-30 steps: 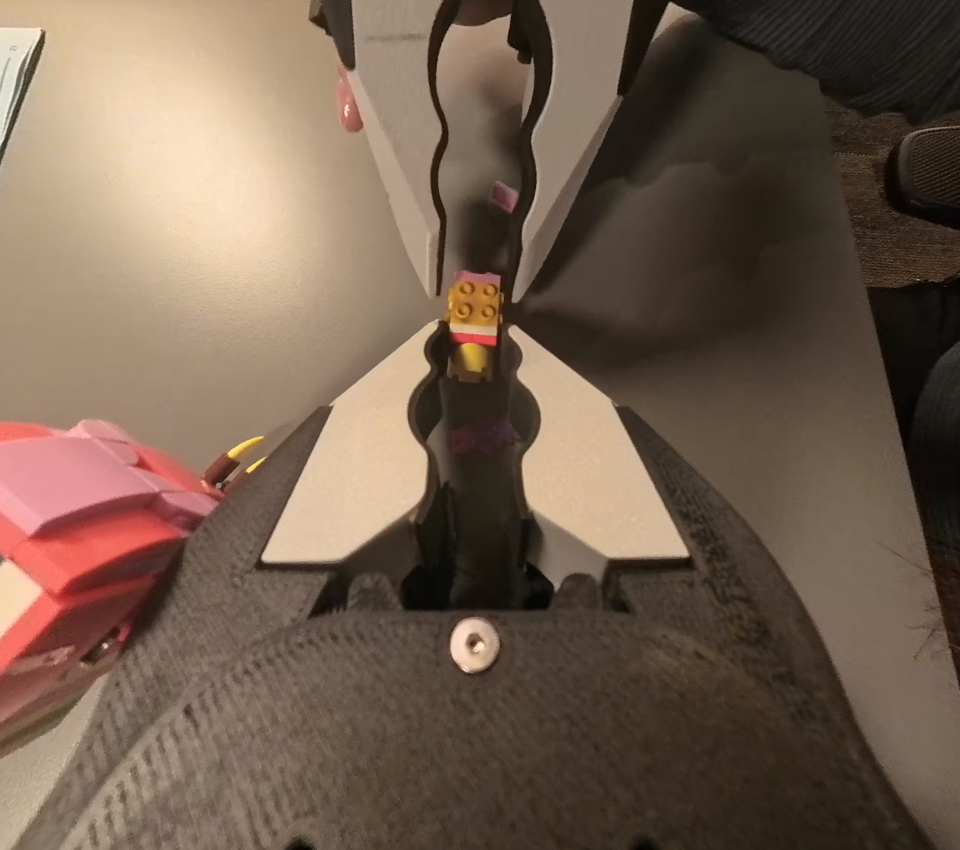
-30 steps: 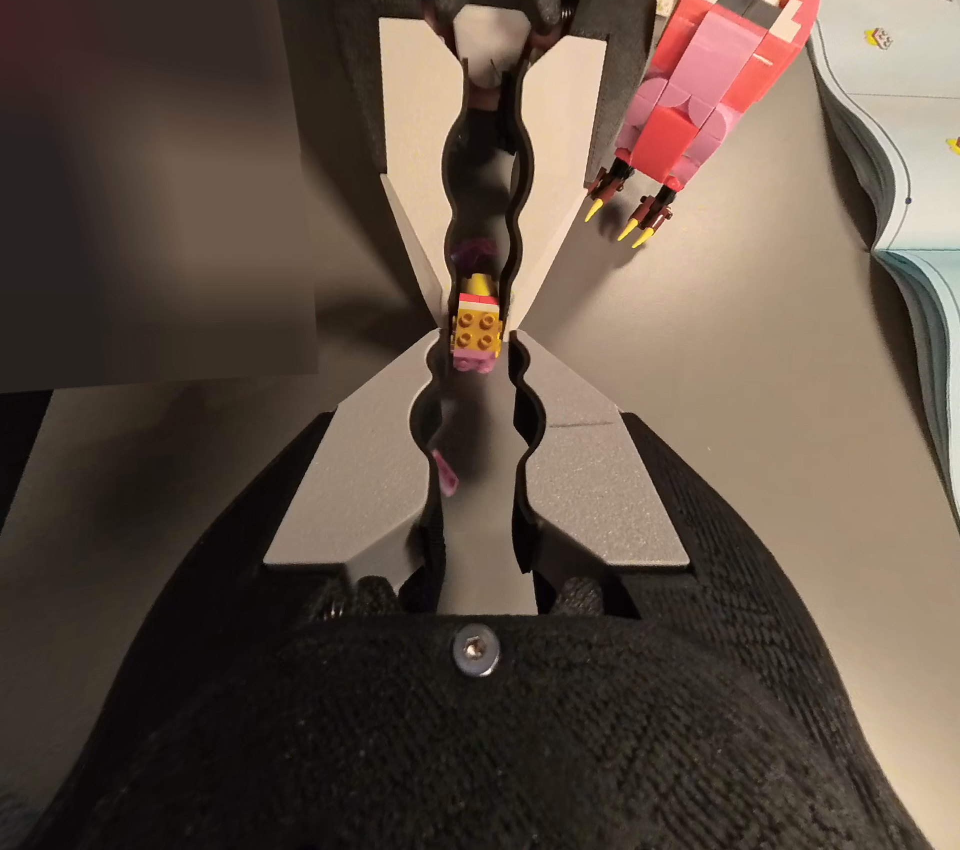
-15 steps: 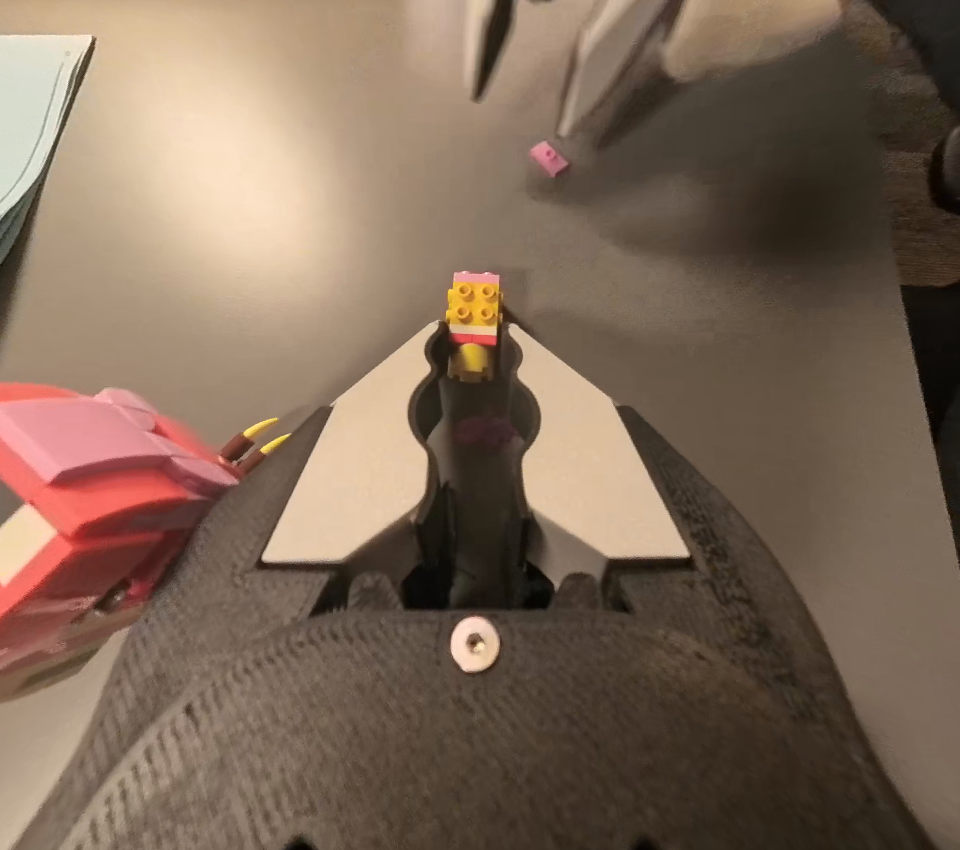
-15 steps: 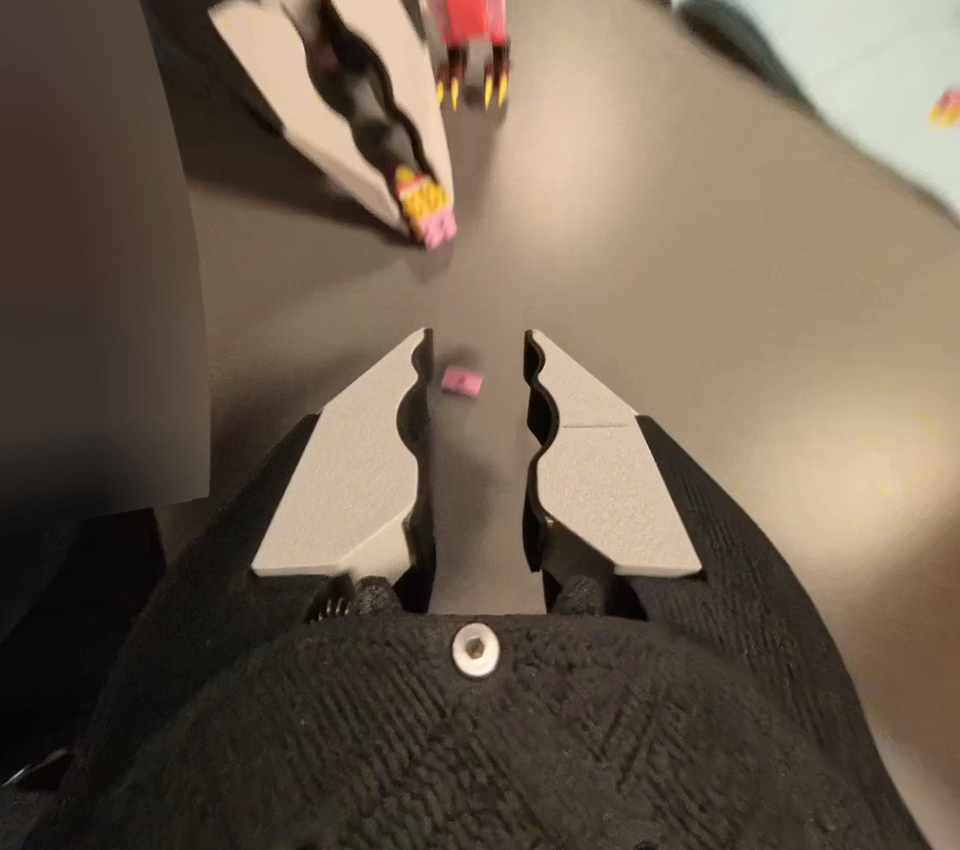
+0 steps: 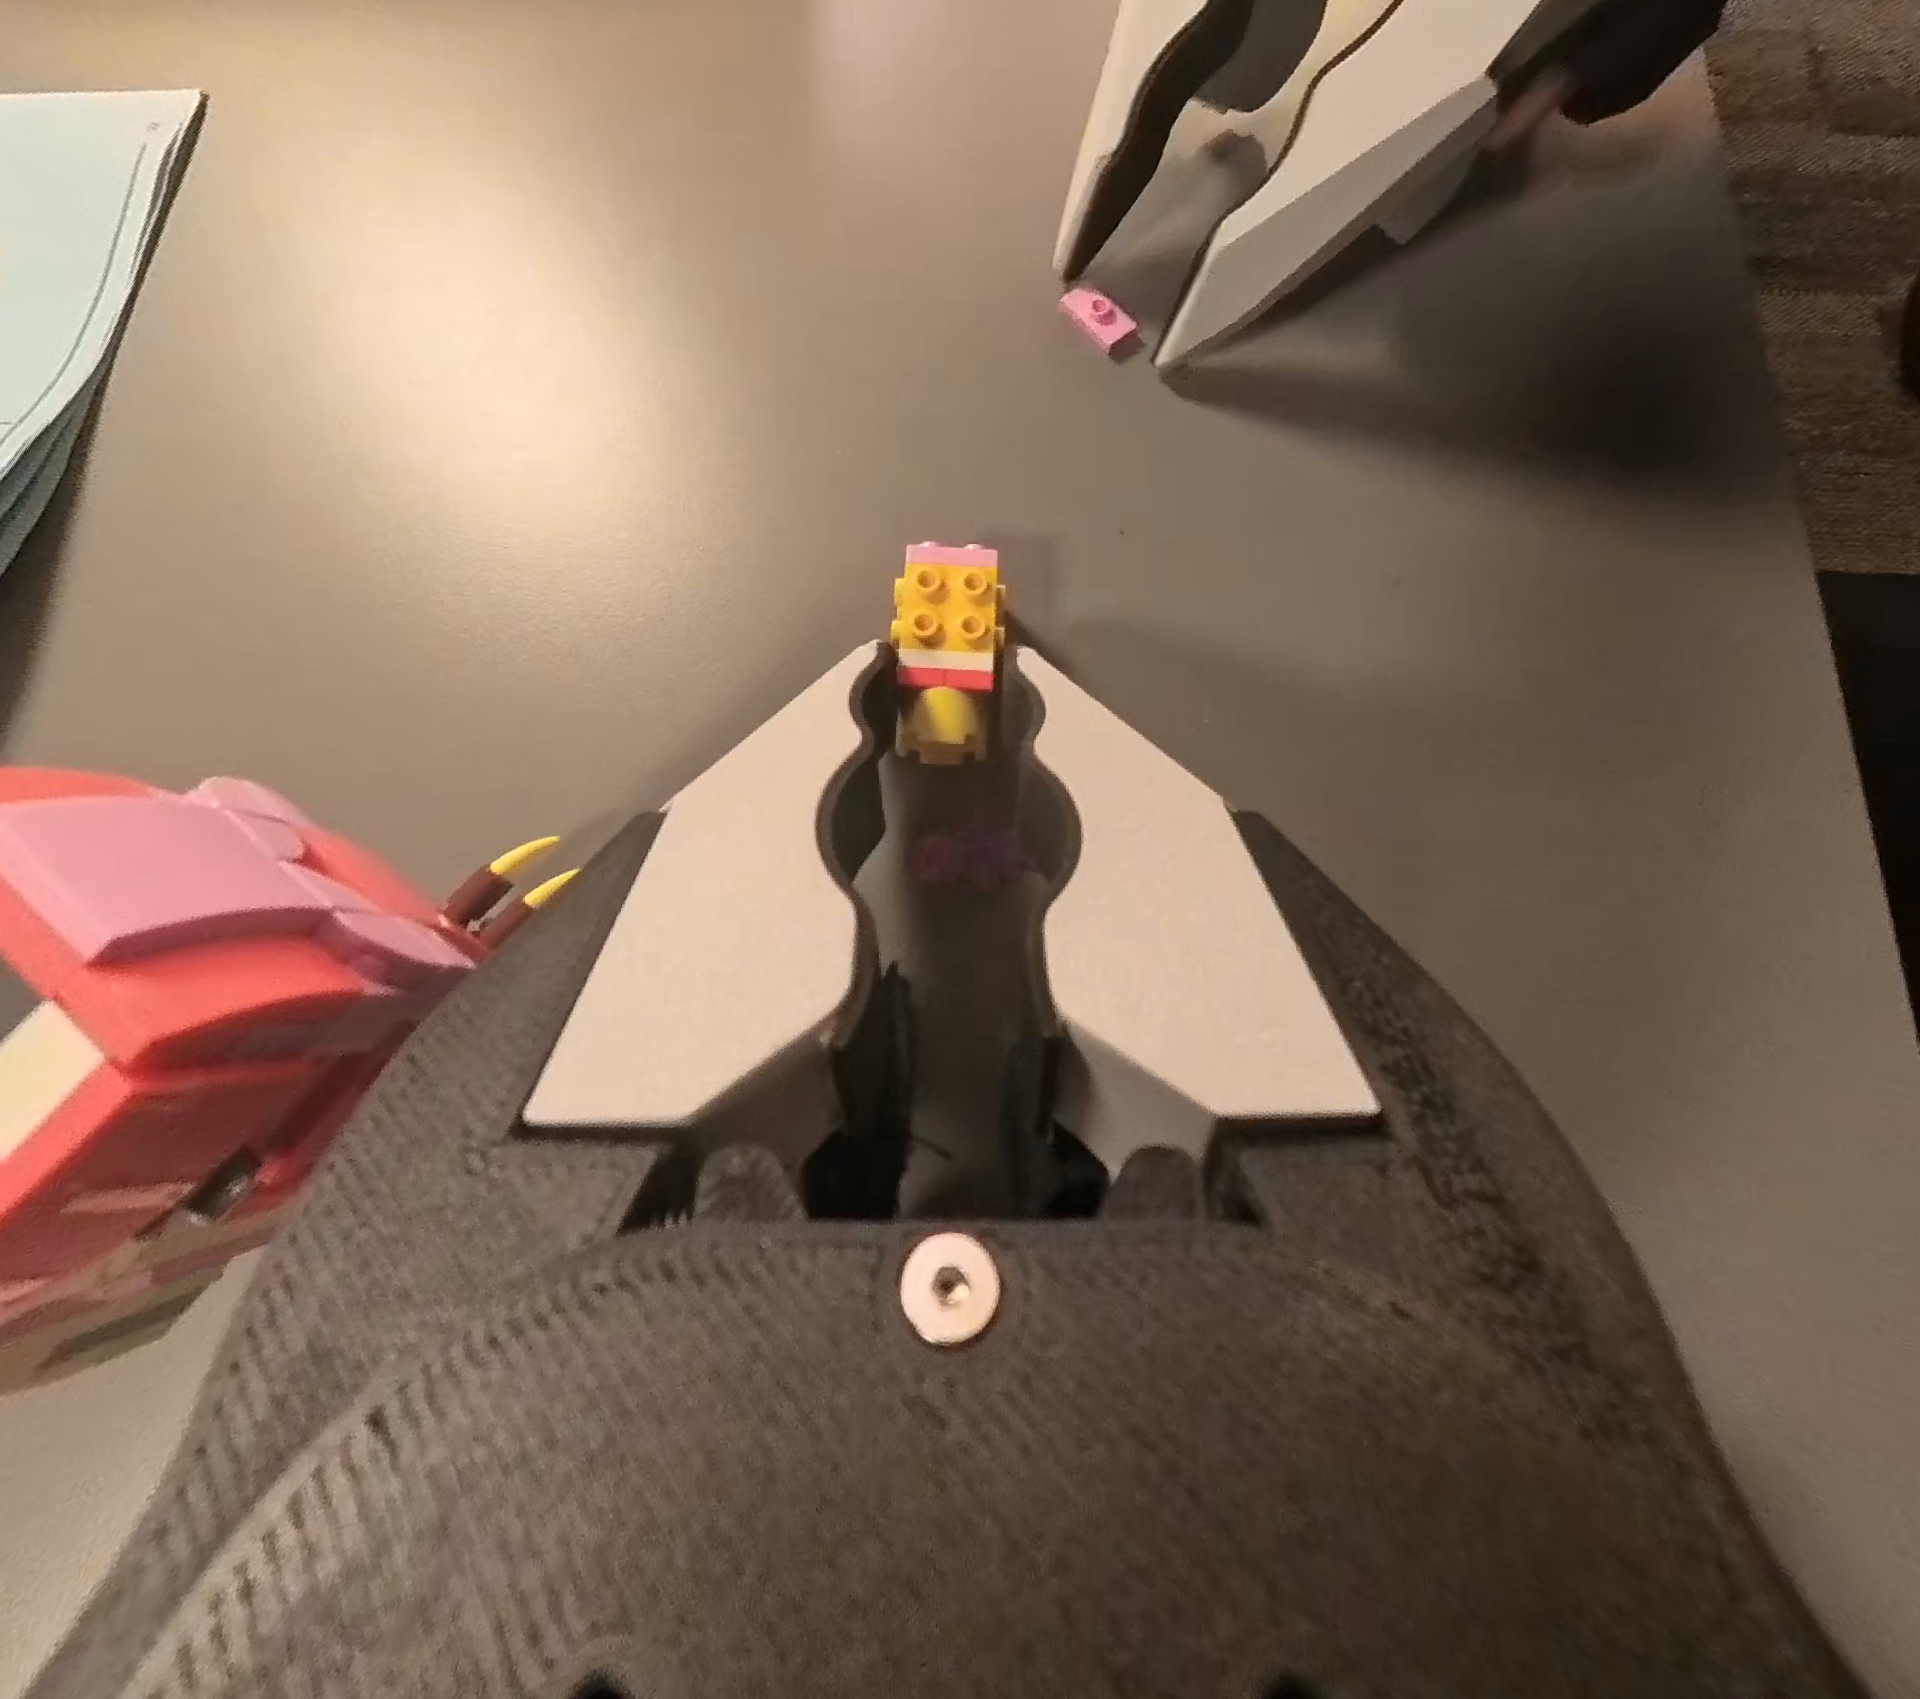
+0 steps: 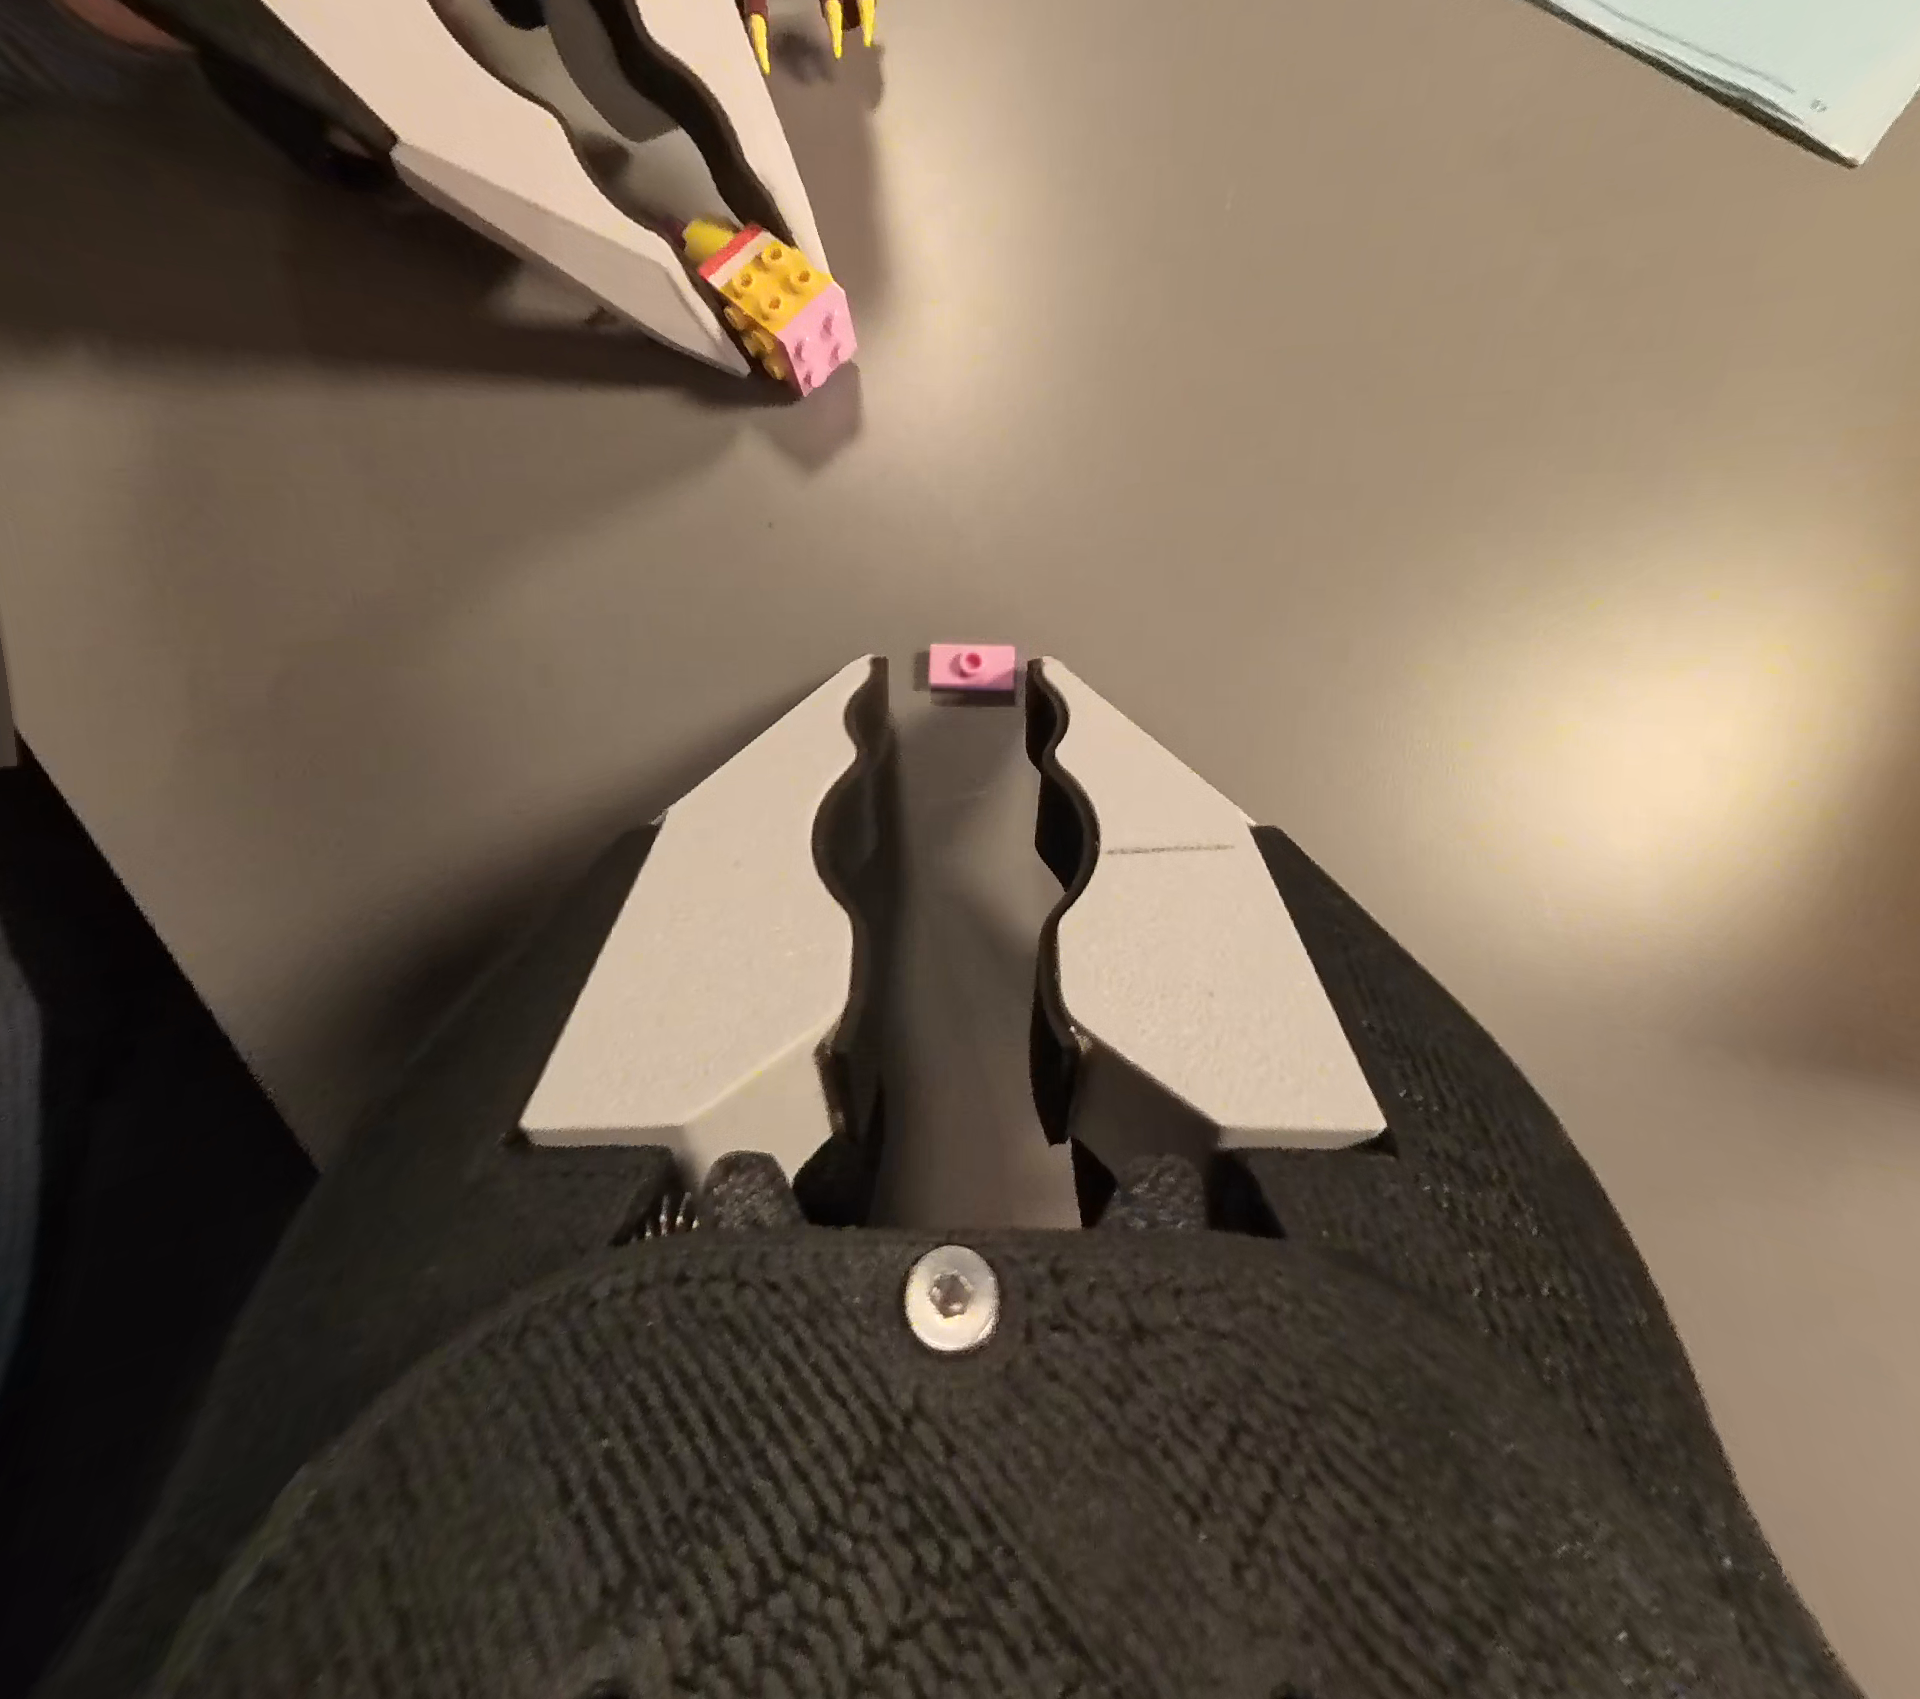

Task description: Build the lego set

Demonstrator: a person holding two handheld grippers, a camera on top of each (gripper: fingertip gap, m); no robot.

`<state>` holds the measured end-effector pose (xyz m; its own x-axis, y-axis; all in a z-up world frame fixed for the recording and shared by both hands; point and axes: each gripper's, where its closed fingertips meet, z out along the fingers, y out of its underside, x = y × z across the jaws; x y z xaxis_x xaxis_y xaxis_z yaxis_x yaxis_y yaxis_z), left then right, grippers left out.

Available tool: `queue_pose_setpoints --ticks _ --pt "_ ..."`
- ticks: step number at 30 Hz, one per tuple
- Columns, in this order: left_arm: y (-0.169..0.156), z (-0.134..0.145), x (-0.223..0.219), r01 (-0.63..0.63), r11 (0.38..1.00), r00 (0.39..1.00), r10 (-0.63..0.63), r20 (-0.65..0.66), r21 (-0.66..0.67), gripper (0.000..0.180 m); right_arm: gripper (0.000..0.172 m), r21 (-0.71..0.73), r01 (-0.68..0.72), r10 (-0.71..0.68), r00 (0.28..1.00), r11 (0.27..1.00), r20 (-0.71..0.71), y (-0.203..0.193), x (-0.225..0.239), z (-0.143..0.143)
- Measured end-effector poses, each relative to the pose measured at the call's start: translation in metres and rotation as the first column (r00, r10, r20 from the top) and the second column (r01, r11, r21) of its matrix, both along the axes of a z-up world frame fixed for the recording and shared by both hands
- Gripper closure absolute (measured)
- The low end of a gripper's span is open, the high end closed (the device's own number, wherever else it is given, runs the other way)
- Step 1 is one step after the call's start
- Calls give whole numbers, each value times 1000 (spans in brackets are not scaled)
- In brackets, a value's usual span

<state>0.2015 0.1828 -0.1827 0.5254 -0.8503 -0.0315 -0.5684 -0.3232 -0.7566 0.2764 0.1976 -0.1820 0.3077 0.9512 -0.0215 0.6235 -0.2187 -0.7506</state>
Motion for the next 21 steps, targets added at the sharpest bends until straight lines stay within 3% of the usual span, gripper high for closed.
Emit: queue_pose_setpoints --ticks 4,9,14,17,21 --pt "0 0 0 0 1000 1000 0 2 -4 162 157 18 -7 7 1000 1000 -5 2 -1 0" --pt "-5 0 3 38 999 999 -38 4 -6 162 158 26 -64 64 998 998 3 1 -3 0" --pt "-16 2 9 124 992 992 -124 -5 35 162 158 70 -329 335 932 942 -140 -30 -39 37" --pt "-23 3 13 168 985 986 -168 2 34 162 158 71 -454 458 885 888 -81 -40 -51 37" --pt "-28 2 15 199 980 980 -199 6 9 163 158 42 -511 513 858 858 -33 -41 -60 27"
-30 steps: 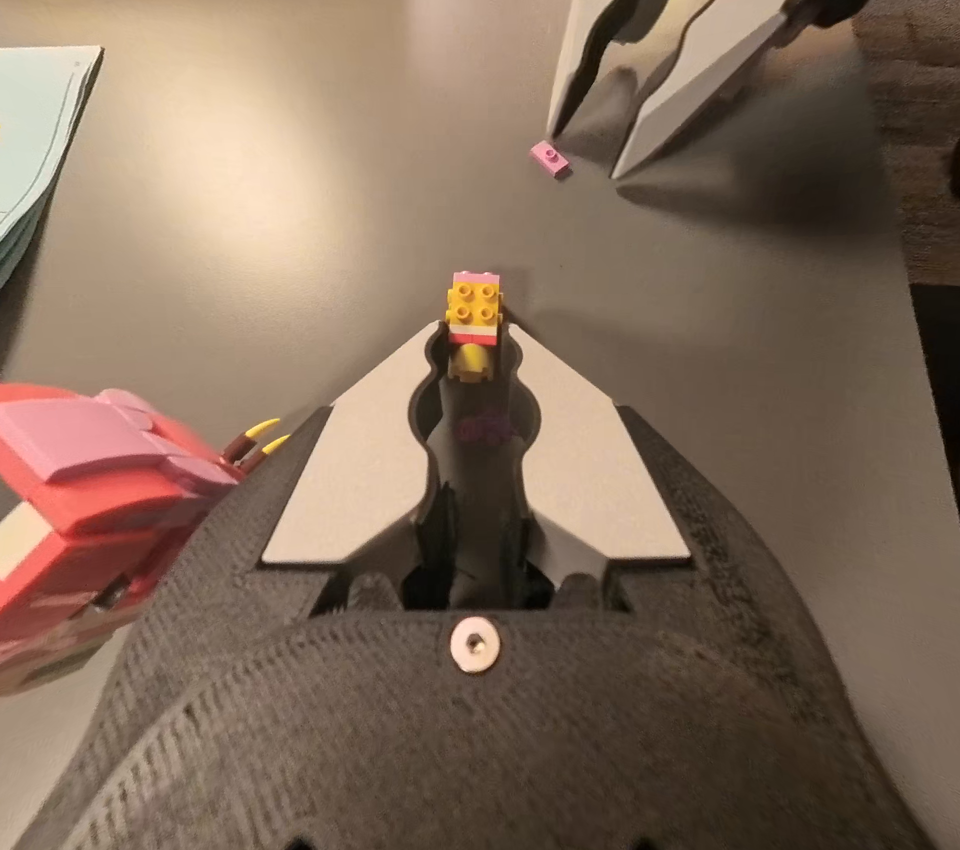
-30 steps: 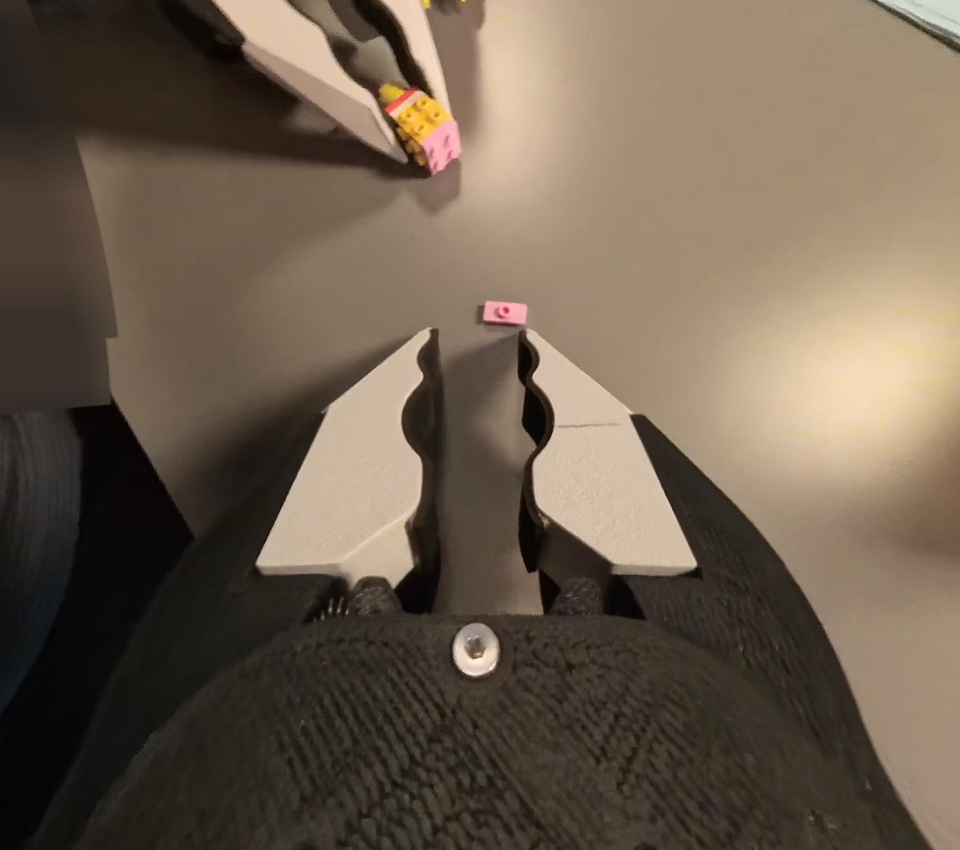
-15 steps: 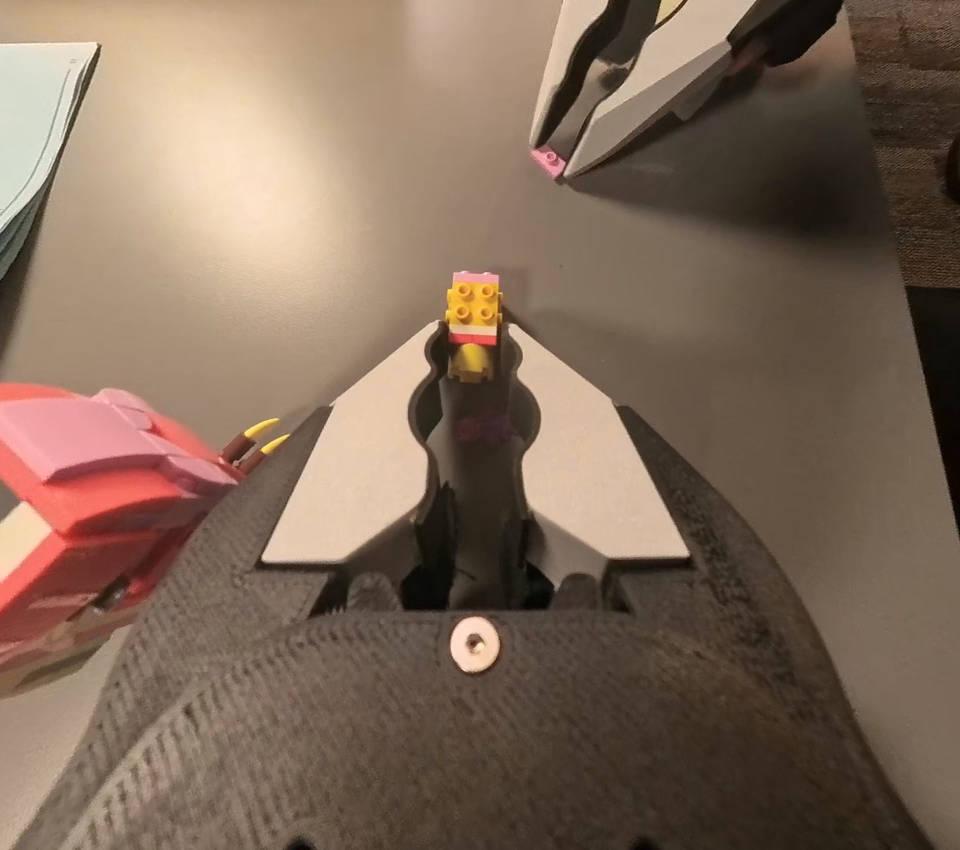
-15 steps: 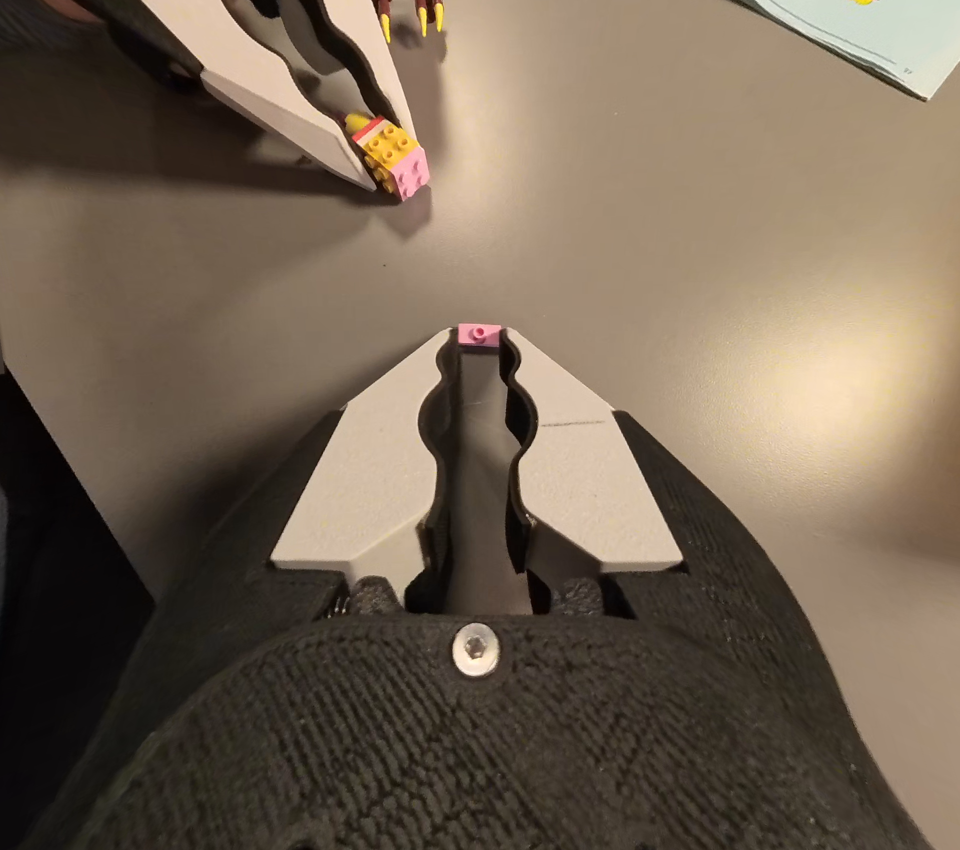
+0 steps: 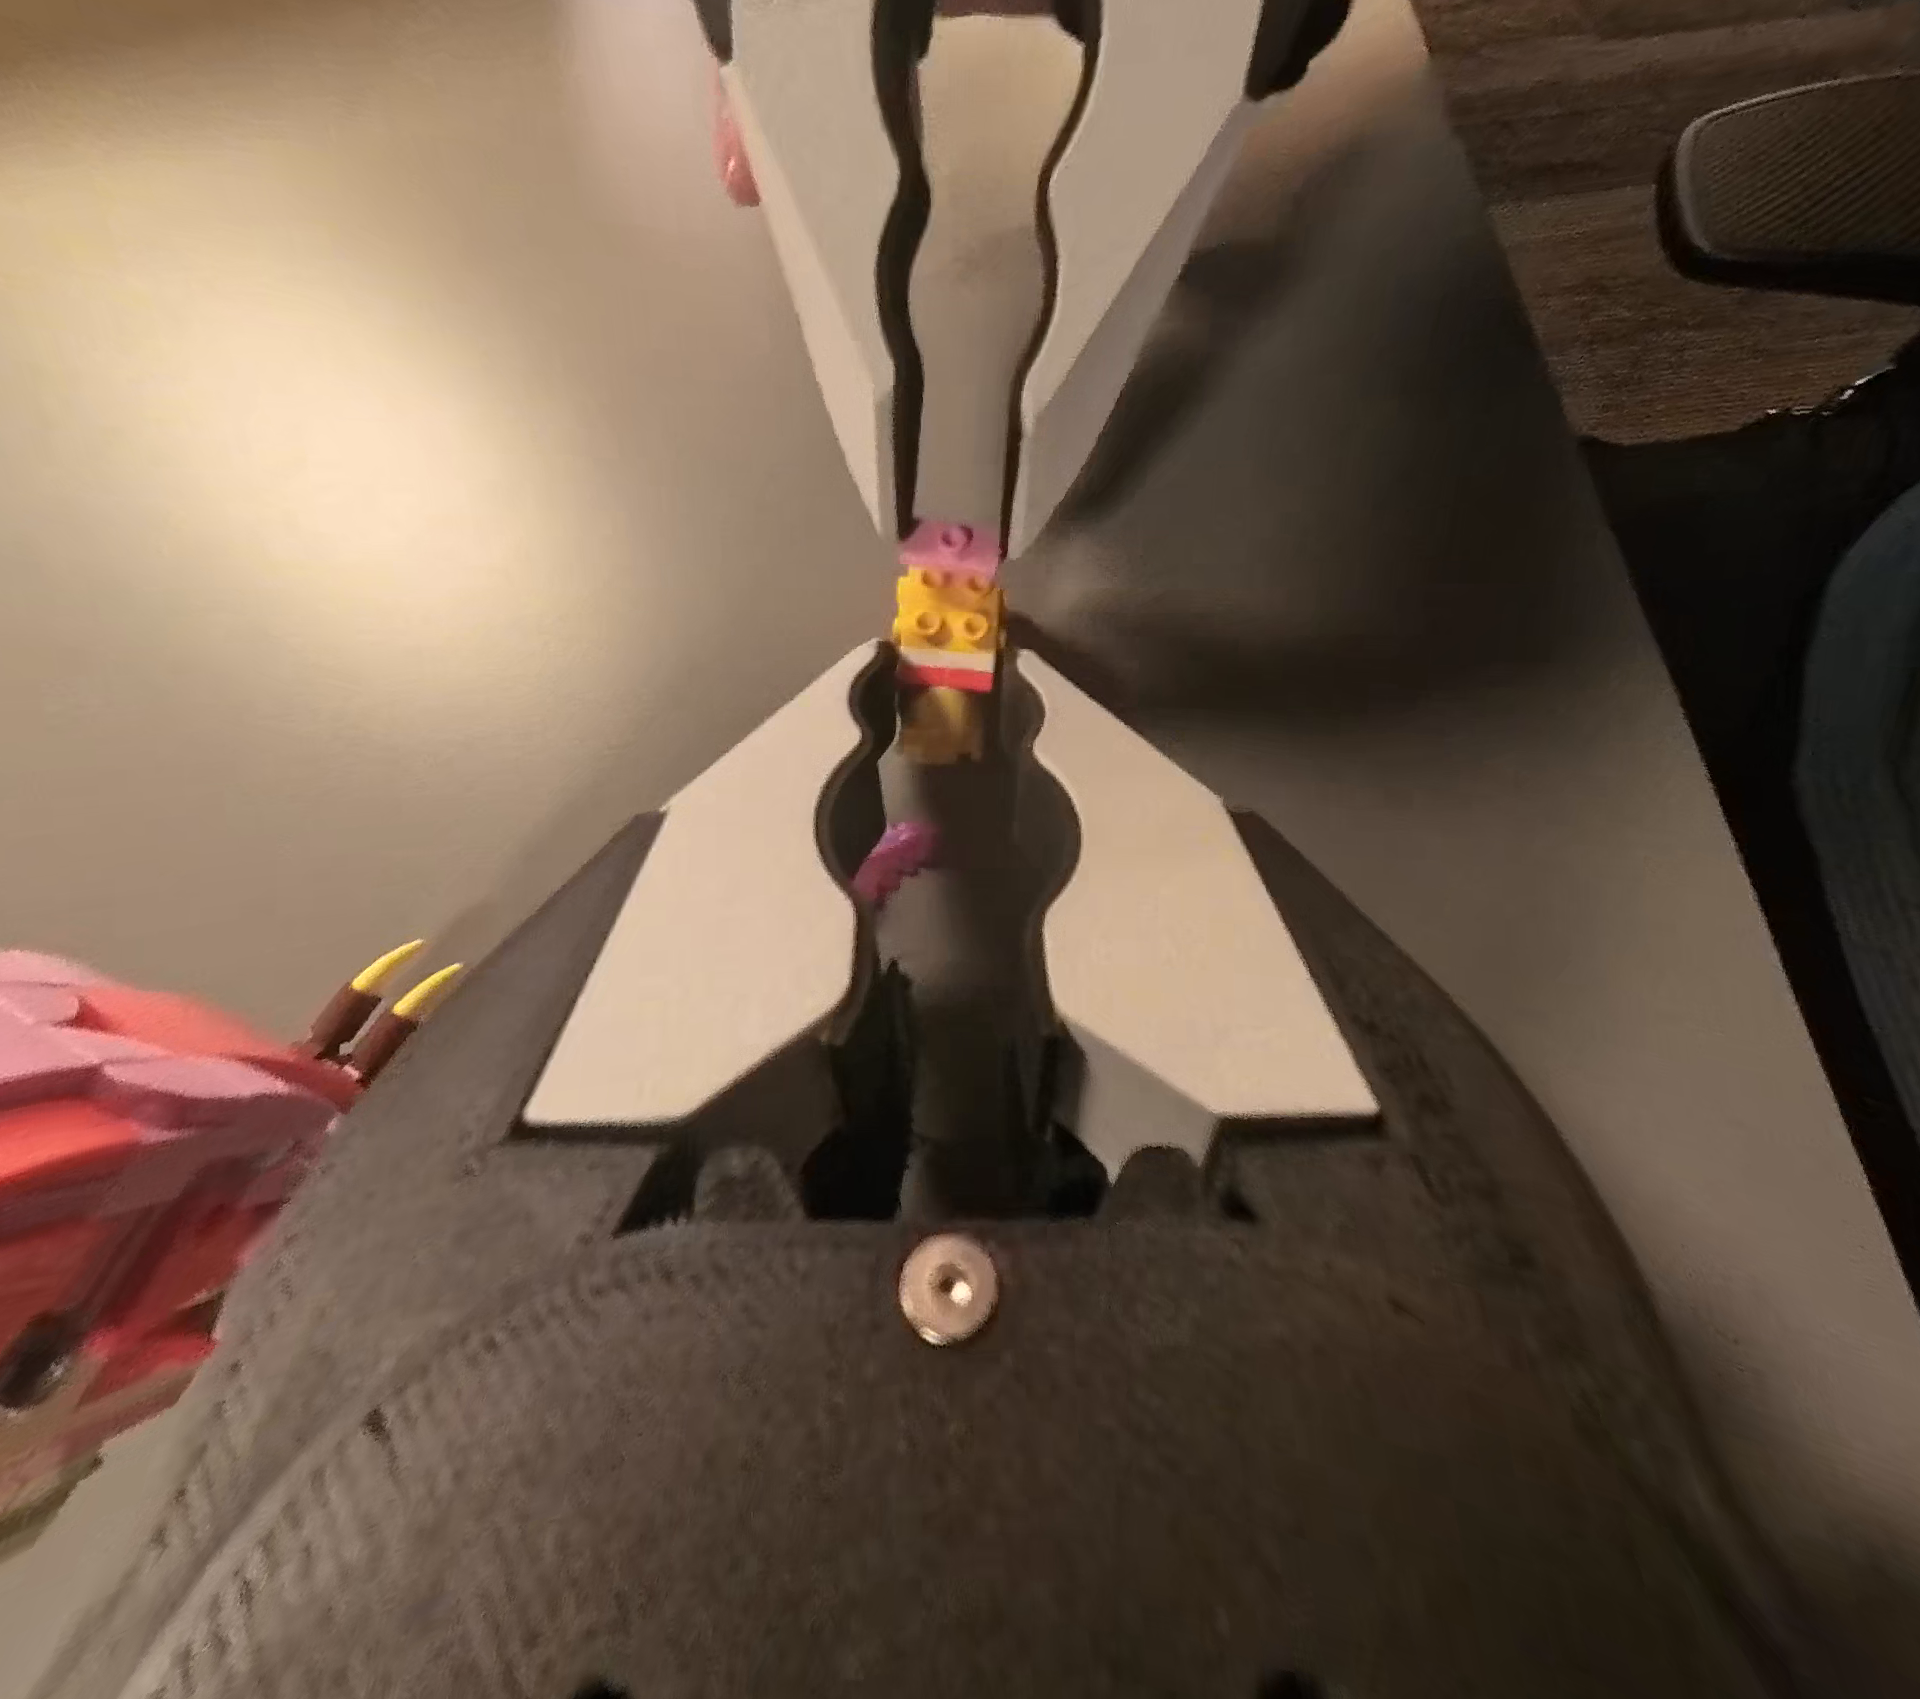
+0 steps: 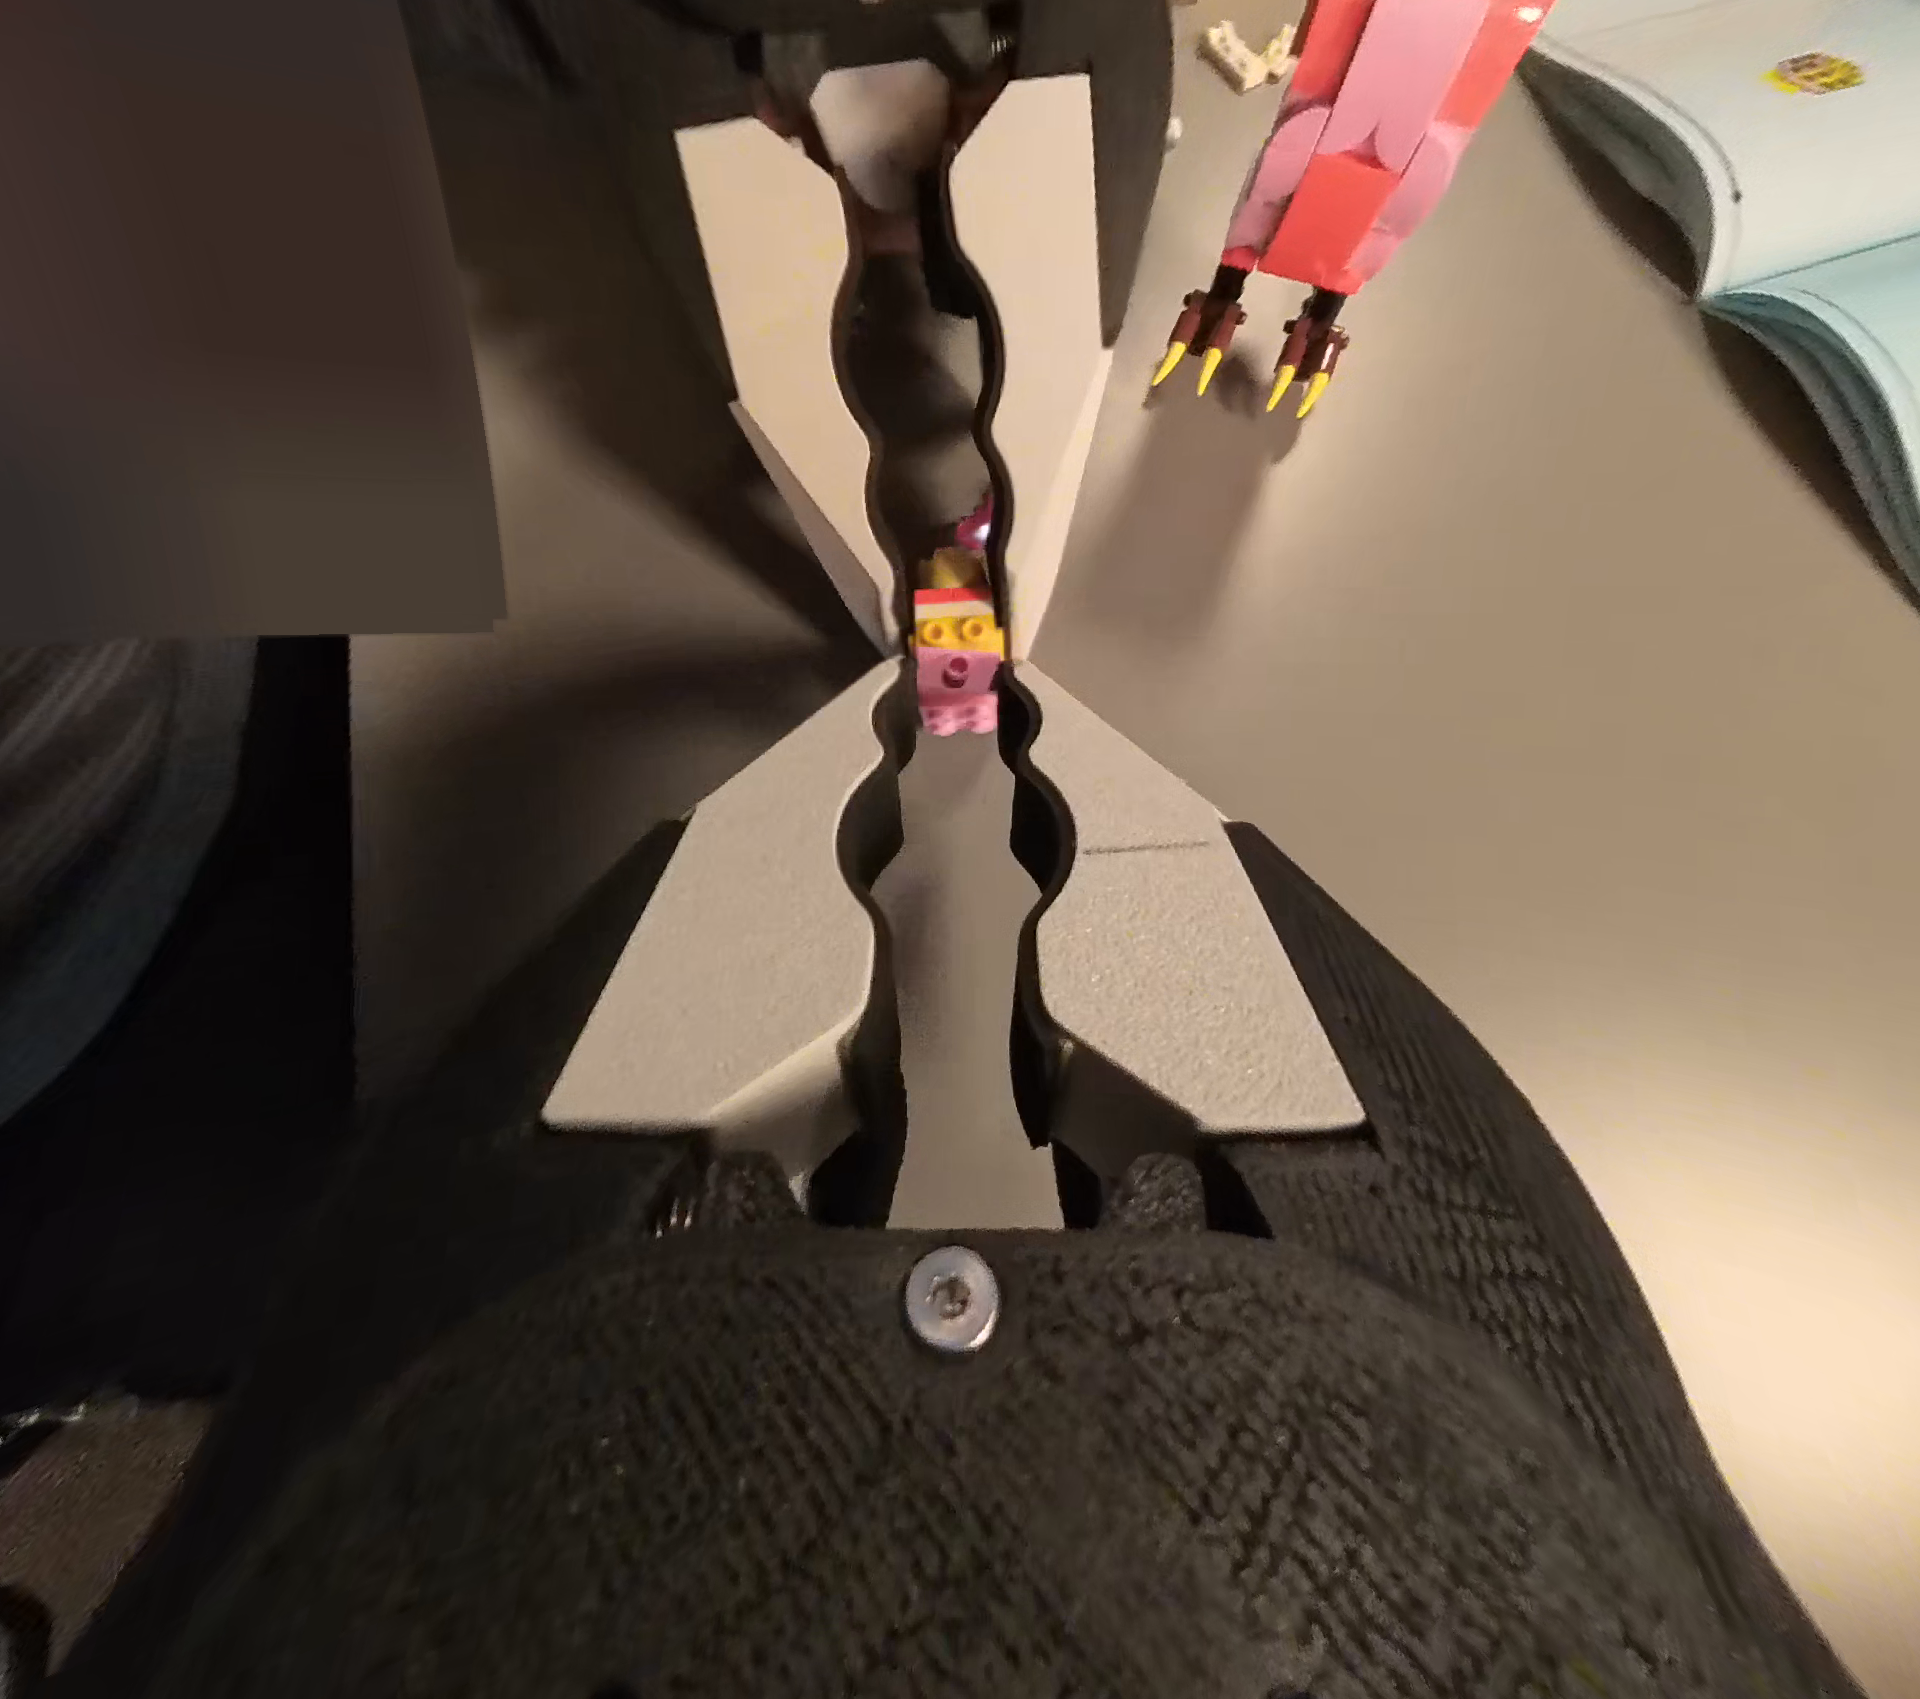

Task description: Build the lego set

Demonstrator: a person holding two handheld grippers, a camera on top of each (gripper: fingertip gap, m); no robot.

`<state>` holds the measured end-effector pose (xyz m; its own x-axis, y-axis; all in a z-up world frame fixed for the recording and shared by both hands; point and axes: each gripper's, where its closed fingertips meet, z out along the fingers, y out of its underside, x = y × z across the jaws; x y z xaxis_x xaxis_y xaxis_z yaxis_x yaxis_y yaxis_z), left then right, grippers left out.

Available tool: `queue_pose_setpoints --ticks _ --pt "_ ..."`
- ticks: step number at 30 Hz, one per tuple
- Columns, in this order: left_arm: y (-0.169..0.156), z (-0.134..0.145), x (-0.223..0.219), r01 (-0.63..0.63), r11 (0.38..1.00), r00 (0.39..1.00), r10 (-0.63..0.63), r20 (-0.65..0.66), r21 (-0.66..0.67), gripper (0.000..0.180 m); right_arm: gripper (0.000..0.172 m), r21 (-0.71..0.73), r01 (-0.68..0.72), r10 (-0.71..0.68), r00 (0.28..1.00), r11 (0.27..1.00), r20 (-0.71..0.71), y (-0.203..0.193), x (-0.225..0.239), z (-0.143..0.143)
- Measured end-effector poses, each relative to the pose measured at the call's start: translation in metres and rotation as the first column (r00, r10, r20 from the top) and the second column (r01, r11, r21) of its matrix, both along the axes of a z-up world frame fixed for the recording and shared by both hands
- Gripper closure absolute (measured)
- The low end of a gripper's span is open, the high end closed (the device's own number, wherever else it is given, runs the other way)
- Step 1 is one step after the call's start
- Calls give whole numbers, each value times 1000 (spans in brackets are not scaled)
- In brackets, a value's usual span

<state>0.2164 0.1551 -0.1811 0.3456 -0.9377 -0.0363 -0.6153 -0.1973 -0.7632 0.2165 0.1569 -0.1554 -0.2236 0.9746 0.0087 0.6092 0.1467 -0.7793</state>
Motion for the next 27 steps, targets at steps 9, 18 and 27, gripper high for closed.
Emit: queue_pose_setpoints --ticks 9,18,27 --pt "-2 -2 0 5 999 1000 -5 1 -34 163 158 -14 -42 42 999 999 28 -2 -3 -6" --pt "-2 -2 0 4 999 1000 -4 3 -42 163 153 30 -71 70 997 997 34 -2 -3 -8" --pt "-2 -2 0 4 999 1000 -3 6 -51 162 153 -1 -75 75 997 997 19 -1 -3 -8"
